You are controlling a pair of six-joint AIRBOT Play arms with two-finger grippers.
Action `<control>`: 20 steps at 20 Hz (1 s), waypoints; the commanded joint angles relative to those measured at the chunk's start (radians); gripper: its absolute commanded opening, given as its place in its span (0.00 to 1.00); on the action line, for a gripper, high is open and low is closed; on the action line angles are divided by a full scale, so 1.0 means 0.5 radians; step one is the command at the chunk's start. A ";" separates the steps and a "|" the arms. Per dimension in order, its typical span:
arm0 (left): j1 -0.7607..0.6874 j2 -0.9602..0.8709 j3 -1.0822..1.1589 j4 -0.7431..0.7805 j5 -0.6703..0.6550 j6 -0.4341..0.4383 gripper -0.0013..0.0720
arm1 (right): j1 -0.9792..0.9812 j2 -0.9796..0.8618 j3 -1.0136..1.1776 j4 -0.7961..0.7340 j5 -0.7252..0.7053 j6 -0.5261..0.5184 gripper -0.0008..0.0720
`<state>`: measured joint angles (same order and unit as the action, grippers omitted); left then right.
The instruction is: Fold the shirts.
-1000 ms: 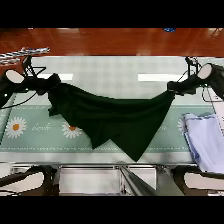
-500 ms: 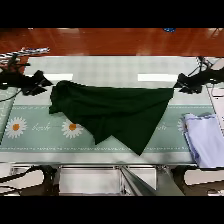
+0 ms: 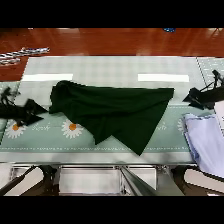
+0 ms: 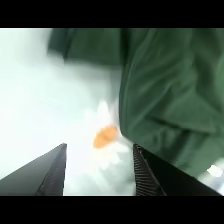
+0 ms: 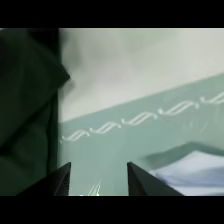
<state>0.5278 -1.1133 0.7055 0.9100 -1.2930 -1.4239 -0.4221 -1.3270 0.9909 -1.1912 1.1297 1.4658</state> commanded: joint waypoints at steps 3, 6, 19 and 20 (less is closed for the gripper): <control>-0.020 0.028 -0.500 -0.557 0.204 0.208 0.71 | -0.016 0.169 -0.270 0.104 -0.060 -0.133 0.57; -0.235 -0.053 -0.504 -0.558 0.316 0.207 0.71 | -0.014 0.169 -0.270 0.194 -0.059 -0.169 0.57; -0.913 -0.314 -0.395 -0.827 0.851 0.138 0.63 | -0.014 0.168 -0.270 0.240 -0.163 -0.184 0.57; -0.925 -0.341 -0.370 -0.826 0.843 0.146 0.25 | -0.014 0.168 -0.270 0.240 -0.219 -0.149 0.57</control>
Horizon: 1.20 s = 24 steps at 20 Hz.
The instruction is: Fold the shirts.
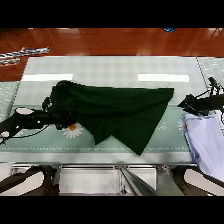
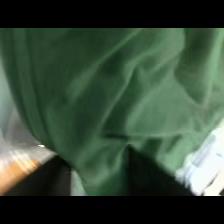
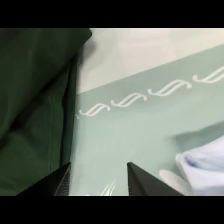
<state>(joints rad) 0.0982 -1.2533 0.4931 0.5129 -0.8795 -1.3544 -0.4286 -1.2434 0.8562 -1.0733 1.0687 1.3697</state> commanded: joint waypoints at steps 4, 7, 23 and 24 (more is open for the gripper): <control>-0.058 -0.063 0.140 -0.026 -0.052 0.137 0.04 | -0.018 -0.095 0.054 0.025 -0.283 0.119 0.57; -0.058 -0.063 0.168 -0.024 -0.066 0.137 0.04 | -0.016 -0.315 0.232 0.118 -0.253 0.116 0.57; -0.059 -0.063 0.170 -0.025 -0.003 0.137 0.04 | 0.267 -1.073 0.840 0.529 -0.164 0.027 0.11; -0.037 -0.063 0.188 -0.026 -0.005 0.136 0.04 | 0.280 -1.077 0.883 0.536 -0.164 0.016 0.05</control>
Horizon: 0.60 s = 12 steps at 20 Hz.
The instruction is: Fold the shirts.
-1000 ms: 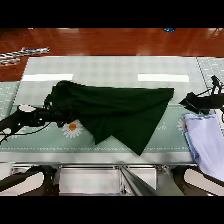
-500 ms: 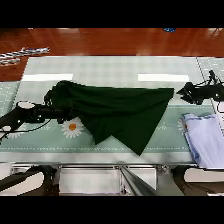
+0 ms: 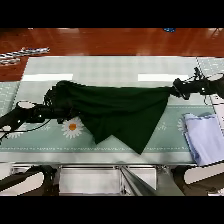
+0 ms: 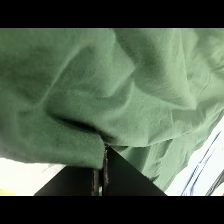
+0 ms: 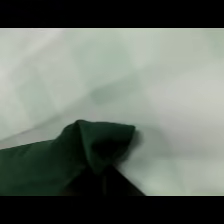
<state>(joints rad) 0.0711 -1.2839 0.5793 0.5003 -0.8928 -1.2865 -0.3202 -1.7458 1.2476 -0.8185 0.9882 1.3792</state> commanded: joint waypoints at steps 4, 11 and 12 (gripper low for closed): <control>0.244 0.062 0.404 -0.011 -0.147 0.000 0.04 | 0.069 -0.047 0.554 -0.021 0.352 -0.006 0.05; 0.540 0.240 1.842 -0.225 -0.275 -0.034 0.04 | 0.071 0.433 1.320 -0.026 0.578 0.034 0.05; 0.565 0.256 2.066 -0.225 -0.298 -0.054 0.04 | 0.071 0.544 1.379 -0.026 0.594 0.025 0.05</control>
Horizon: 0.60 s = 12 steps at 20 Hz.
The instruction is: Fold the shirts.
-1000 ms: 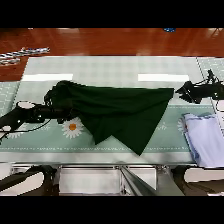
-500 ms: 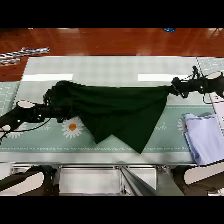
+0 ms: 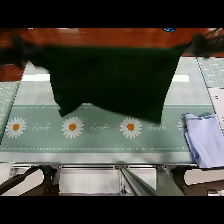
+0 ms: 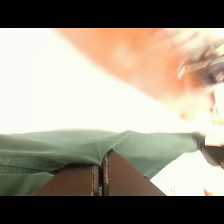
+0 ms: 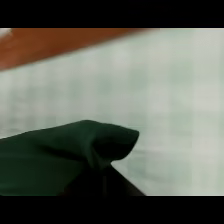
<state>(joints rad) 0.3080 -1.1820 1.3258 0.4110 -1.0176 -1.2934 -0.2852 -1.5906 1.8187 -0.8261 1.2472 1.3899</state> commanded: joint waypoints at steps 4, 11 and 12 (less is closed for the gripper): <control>0.167 0.212 1.174 -0.036 -0.083 -0.038 0.04 | 0.001 0.775 0.281 -0.079 0.113 -0.066 0.05; 0.276 0.790 1.273 0.447 -0.288 -0.039 0.04 | 0.001 1.450 0.281 -0.362 0.259 -0.027 0.05; 0.275 0.866 1.273 0.575 -0.345 -0.040 0.04 | 0.001 1.506 0.281 -0.386 0.313 -0.017 0.05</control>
<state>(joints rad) 0.4332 -0.8566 1.9415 0.5346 -1.1191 -1.3128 -0.2852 -0.9474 1.9556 -0.9646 1.3487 1.3682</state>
